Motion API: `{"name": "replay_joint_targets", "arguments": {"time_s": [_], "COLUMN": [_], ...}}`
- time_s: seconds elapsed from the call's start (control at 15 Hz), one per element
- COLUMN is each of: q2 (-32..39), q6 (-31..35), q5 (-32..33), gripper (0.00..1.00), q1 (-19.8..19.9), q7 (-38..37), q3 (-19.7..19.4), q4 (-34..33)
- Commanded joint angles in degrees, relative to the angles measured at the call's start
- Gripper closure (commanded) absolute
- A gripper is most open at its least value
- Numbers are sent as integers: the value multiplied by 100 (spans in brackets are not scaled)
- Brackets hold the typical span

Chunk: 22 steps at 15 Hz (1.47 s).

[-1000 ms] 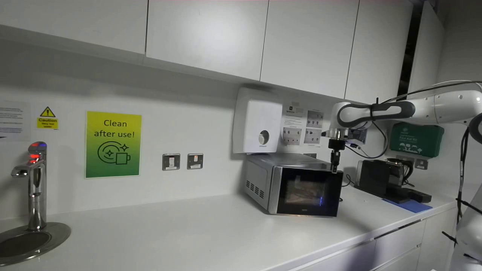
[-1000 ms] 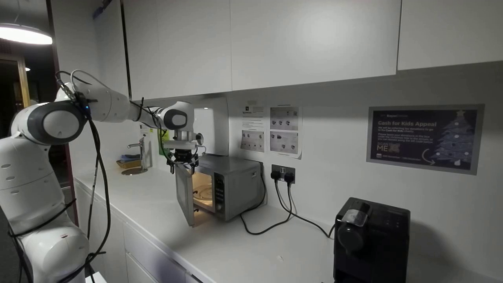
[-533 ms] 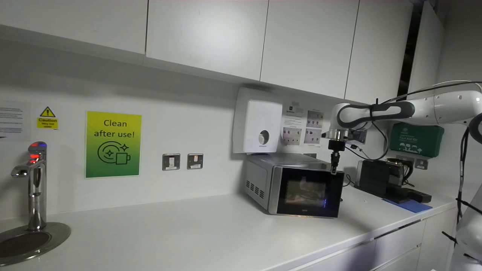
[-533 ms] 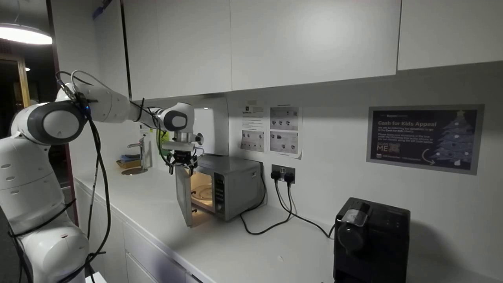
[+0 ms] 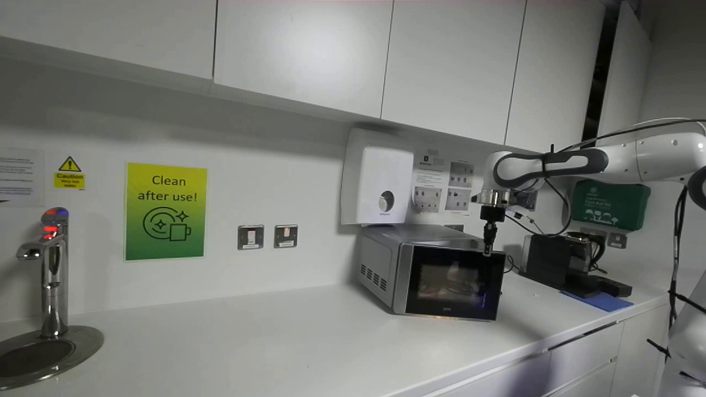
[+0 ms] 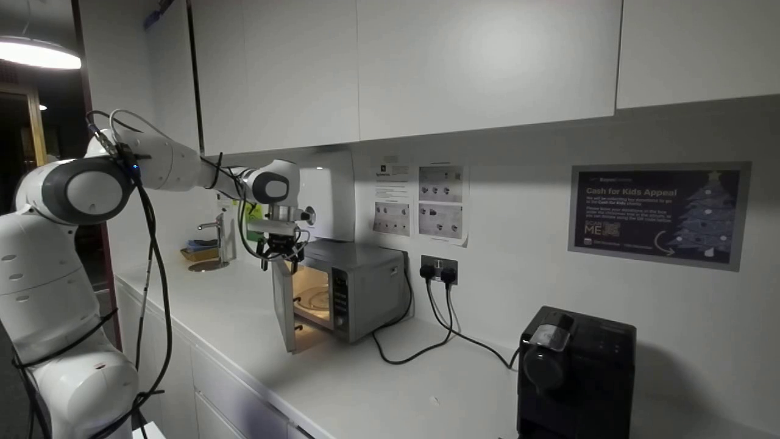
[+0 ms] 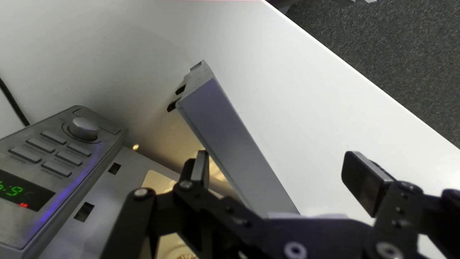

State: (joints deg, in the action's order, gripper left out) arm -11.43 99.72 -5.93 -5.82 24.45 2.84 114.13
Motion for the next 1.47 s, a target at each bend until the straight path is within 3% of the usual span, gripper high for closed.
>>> {"name": "replay_joint_targets", "arguments": {"time_s": [0.0, 1.4], "q2": [-210, -378], "q6": [-120, -217], "q5": [-49, -40], "gripper": [0, 0], "q1": [-50, -263], "q7": [-229, -157], "q3": [29, 168], "q4": [131, 250]}}
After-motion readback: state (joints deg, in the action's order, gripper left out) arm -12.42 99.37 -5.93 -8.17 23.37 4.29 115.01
